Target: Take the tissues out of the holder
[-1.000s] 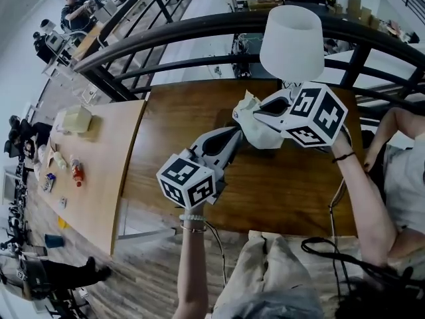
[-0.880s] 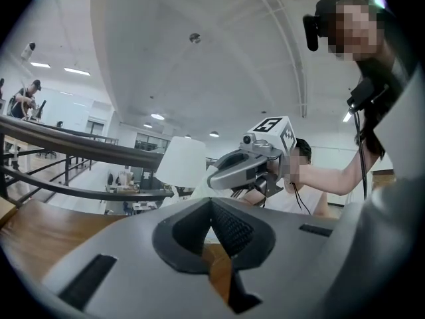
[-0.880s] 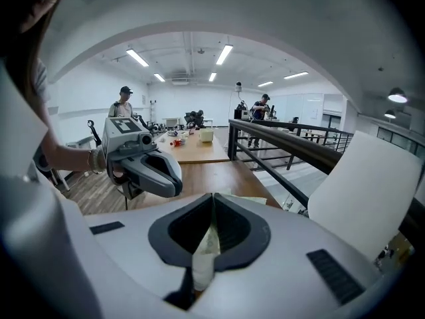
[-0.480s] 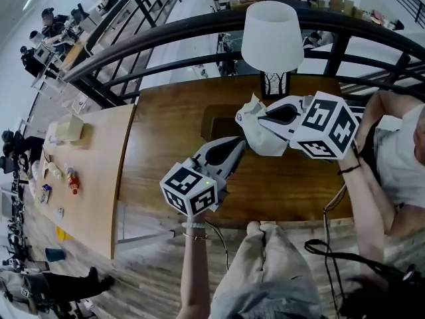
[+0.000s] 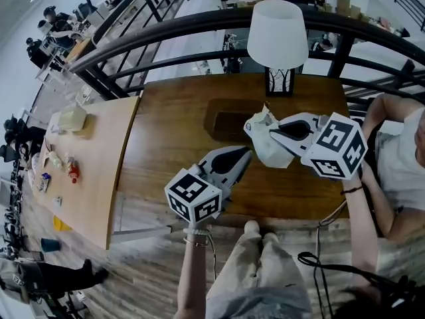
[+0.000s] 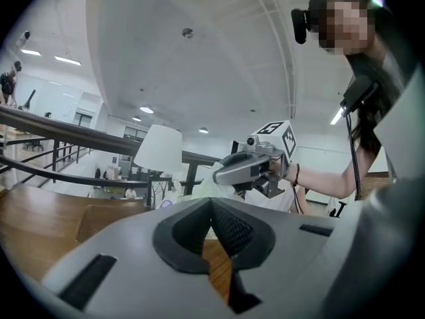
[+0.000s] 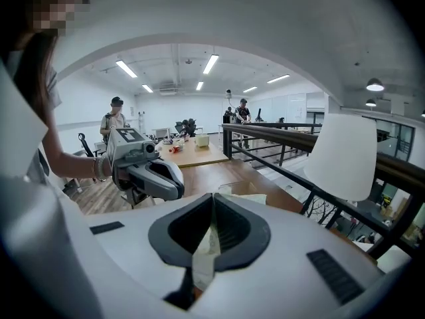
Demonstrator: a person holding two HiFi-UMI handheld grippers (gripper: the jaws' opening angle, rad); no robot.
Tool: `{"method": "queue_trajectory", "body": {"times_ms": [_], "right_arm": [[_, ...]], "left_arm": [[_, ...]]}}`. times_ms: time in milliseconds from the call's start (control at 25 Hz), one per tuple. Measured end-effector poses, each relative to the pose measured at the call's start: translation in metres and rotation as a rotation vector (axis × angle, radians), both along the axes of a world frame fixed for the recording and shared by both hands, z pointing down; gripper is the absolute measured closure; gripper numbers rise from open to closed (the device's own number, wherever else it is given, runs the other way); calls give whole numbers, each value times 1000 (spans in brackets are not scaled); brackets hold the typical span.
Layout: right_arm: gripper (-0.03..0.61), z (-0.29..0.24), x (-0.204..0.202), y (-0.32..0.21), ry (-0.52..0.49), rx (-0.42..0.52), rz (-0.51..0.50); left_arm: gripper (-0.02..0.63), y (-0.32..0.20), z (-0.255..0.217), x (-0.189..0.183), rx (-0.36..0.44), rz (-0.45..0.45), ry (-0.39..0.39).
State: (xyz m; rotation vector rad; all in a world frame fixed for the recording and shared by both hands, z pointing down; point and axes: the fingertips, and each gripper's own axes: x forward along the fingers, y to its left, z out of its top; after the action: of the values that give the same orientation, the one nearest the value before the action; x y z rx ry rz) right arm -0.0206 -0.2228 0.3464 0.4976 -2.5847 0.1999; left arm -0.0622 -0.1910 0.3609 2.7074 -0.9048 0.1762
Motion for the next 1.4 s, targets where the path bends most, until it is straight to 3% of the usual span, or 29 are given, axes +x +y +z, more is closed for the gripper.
{"method": "queue_trajectory", "body": {"times_ms": [280, 680, 1400], "right_arm": [[566, 33, 8, 17, -9, -63, 10], [566, 92, 9, 44, -27, -144, 59], [566, 170, 2, 65, 53, -264, 93]], "left_arm": [[606, 14, 28, 1, -41, -53, 43], [606, 43, 79, 16, -100, -50, 26], [606, 63, 125, 21, -193, -90, 25]]}}
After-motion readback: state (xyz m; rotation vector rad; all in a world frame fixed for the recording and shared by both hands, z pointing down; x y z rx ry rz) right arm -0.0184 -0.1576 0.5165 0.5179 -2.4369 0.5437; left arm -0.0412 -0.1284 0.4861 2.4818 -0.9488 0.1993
